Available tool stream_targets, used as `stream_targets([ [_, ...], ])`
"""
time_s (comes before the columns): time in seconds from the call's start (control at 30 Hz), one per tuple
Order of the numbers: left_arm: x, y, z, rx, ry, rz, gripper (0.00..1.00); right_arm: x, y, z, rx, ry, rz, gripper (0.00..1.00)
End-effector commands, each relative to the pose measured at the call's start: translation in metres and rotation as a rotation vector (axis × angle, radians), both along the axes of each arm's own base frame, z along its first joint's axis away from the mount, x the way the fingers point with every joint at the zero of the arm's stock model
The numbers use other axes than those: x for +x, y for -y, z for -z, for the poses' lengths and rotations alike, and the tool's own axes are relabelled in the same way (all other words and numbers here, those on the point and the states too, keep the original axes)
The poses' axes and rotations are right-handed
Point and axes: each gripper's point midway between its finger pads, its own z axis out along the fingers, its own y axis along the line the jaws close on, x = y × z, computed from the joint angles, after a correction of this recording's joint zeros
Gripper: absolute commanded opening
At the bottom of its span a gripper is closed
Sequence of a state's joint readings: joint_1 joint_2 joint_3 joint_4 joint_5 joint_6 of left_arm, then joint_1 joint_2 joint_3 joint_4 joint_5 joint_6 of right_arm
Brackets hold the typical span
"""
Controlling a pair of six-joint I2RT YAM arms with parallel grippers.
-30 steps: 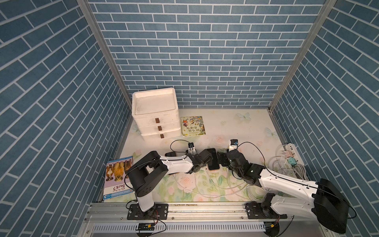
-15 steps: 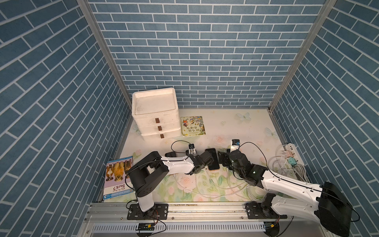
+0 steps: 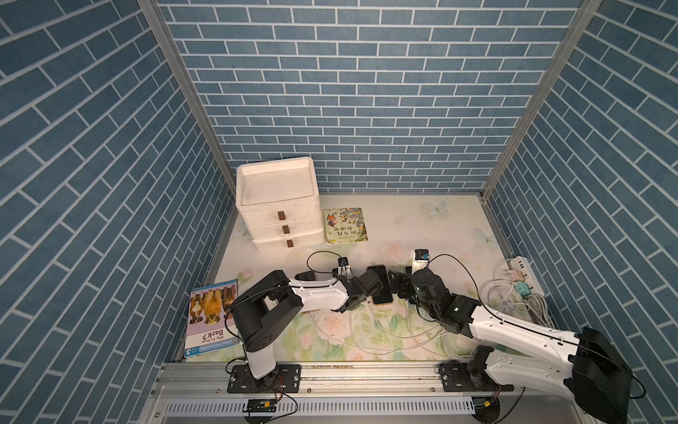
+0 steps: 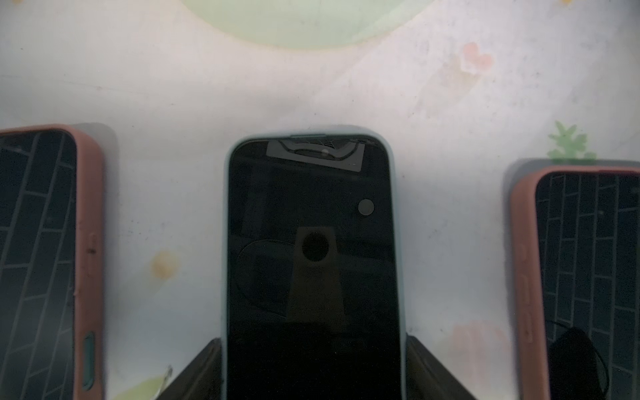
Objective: Unplug the charging cable from the phone
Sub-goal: Pick up the phone at the center of the board.
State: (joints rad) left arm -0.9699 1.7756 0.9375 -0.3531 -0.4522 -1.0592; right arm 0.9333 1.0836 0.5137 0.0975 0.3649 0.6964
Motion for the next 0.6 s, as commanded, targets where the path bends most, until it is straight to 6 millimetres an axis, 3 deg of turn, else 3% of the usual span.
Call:
stream_targets([
  [0.0,-0.013,0.005,0.018,0.006,-0.075,0.058,0.00,-0.007,-0.006,0.000,0.027,0.020,-0.061,0.82],
  [0.27,0.000,0.002,-0.015,-0.053,0.063,0.030,0.00,-0.039,-0.028,-0.004,0.165,0.079,-0.207,0.80],
  [0.4,0.003,0.003,-0.028,-0.107,0.122,0.021,0.00,-0.055,-0.036,0.003,0.175,0.091,-0.250,0.79],
  [0.57,0.003,-0.002,-0.049,-0.127,0.213,-0.009,0.00,-0.056,-0.039,0.029,-0.019,0.086,-0.138,0.80],
])
